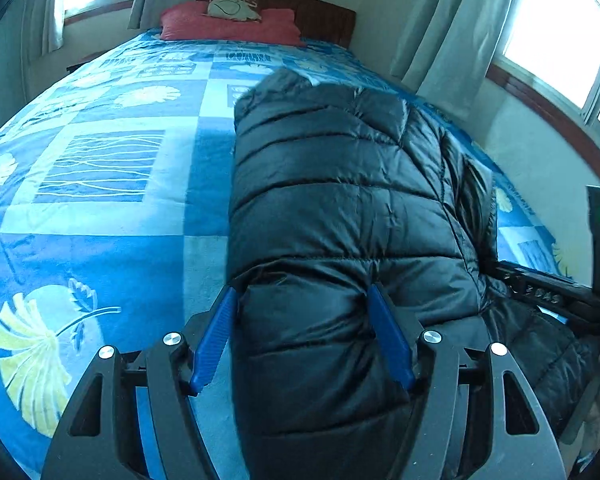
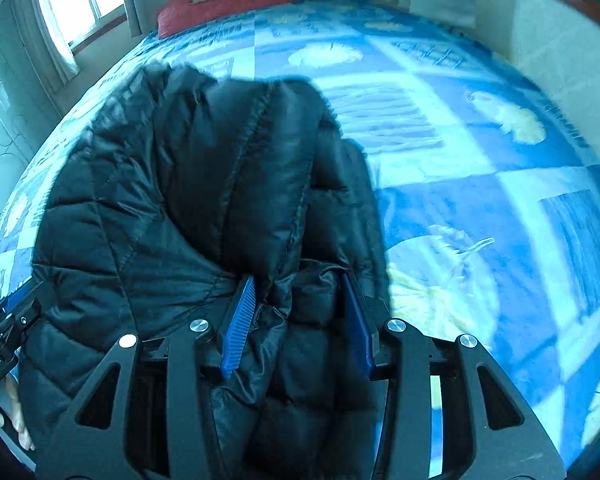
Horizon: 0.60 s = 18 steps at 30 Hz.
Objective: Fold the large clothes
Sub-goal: 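Pinch the folded jacket with the right gripper to adjust it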
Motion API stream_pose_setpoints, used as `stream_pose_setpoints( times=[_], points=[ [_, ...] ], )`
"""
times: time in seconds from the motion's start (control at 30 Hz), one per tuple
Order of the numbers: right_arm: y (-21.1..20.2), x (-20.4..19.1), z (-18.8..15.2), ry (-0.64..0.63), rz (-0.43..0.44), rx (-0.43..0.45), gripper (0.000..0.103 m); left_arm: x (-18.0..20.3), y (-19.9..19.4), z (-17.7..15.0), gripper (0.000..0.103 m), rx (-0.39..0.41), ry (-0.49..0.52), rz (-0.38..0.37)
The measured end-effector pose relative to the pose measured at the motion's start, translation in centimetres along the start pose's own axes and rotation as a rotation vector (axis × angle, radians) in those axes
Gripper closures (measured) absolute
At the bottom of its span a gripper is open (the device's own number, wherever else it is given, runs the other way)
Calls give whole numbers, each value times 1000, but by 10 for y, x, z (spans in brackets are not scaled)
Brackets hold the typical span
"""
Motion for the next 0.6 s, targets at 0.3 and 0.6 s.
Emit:
stream_pose_setpoints(
  times=[0.3,0.6],
  points=[
    [-71,-58,-4,-147,21,109,61,-10,-43,-5,37,56,-18,-19],
    [10,-36,-51,-105,23,34,54,0,12,-42,37,-83,-68,-59]
  ],
)
Point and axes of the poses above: each gripper's, at about its wrist camera, not at the fingertips, and y roughly the way its jaws point, x to its right, z to its top, the point moved 9 cm from there along y, roughly the way its jaws point, and after that the axes turned 5 degrees about -y, right-handed, at the moved point
